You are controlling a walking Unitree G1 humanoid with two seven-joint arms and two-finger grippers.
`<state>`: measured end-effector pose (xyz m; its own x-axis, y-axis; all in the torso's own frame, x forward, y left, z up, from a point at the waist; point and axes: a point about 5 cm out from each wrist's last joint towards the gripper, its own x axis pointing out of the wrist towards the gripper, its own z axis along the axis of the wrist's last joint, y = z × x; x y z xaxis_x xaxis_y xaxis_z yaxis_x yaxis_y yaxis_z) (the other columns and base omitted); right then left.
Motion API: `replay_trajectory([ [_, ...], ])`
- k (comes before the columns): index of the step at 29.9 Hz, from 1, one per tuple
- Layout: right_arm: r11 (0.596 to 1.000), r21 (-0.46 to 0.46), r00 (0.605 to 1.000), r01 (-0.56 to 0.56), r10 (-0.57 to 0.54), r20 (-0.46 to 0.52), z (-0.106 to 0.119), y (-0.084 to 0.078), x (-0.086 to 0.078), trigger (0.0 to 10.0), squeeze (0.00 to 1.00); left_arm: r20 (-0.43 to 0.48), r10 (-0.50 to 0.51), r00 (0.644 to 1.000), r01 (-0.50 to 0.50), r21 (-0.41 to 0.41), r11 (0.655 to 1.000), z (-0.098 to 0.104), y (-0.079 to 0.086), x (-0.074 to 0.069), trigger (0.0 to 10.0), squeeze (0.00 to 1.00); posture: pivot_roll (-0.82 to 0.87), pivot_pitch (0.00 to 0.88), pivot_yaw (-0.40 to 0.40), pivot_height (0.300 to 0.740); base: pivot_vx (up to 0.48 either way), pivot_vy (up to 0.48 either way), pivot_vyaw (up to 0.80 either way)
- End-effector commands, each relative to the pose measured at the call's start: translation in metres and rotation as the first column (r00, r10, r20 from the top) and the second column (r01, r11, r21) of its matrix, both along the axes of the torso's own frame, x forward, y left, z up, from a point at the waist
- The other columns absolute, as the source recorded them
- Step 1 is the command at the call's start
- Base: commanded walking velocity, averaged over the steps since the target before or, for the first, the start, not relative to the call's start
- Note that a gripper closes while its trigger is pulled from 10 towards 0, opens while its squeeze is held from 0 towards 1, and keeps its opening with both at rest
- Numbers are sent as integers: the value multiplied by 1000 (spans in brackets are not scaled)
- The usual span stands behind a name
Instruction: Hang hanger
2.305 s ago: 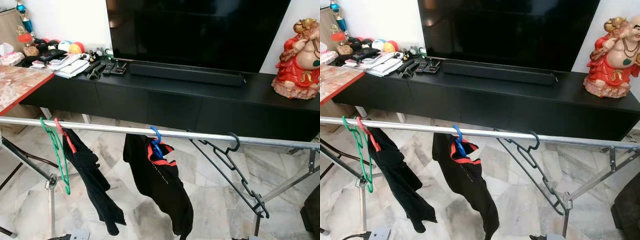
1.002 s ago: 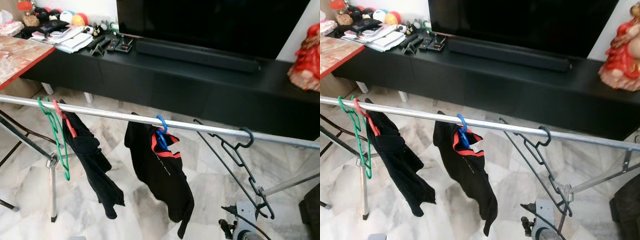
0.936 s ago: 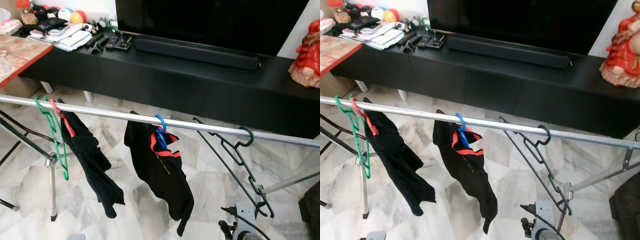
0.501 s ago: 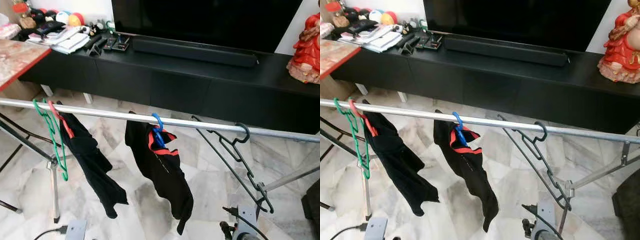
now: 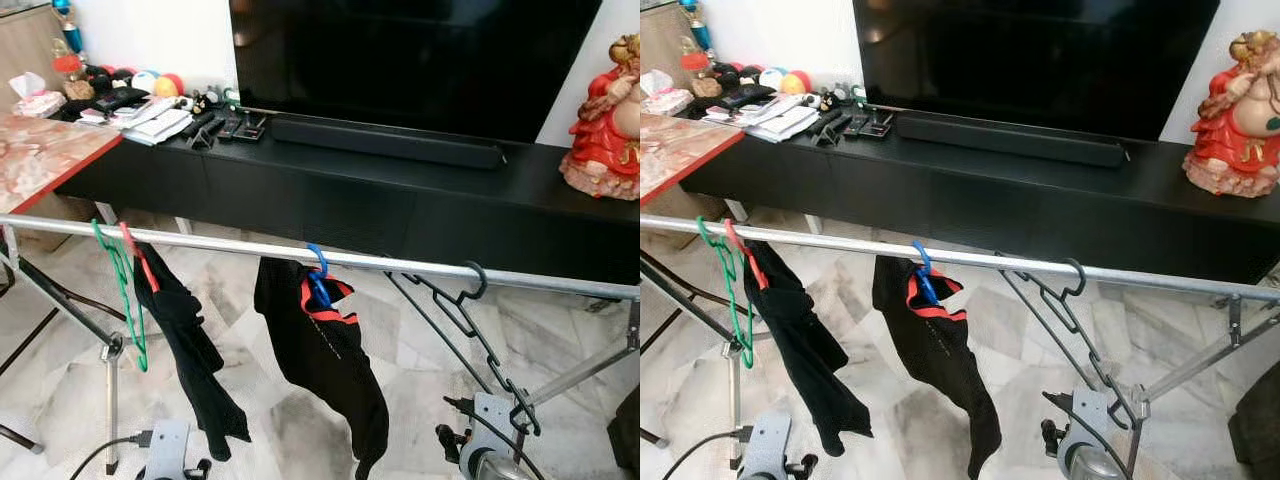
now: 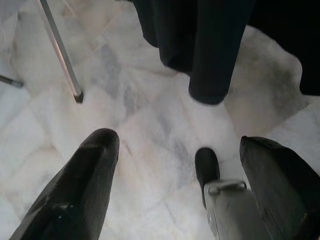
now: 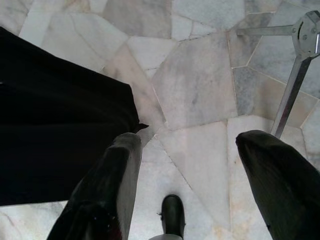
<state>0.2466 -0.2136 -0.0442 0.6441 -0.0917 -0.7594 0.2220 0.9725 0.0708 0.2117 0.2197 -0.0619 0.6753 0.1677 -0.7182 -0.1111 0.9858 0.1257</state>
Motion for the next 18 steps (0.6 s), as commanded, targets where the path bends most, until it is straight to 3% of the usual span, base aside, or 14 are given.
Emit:
replay_trajectory([
  [1,1000,7,1000,21,-21,-20,-3,-4,-5,10000,0,-55,13,998,-14,-5,1000,-9,-2,-15,10000,0,28,37,-32,740,0,0,0],
  [9,997,21,997,71,-71,-33,-7,-5,-11,10000,0,-97,-7,995,7,0,1000,-17,-4,-29,10000,0,14,79,-10,740,0,0,0],
  [18,994,36,994,104,-103,-32,-10,-2,-14,10000,0,-80,-13,997,14,7,1000,-13,0,-24,10000,0,-19,89,6,740,0,0,0],
])
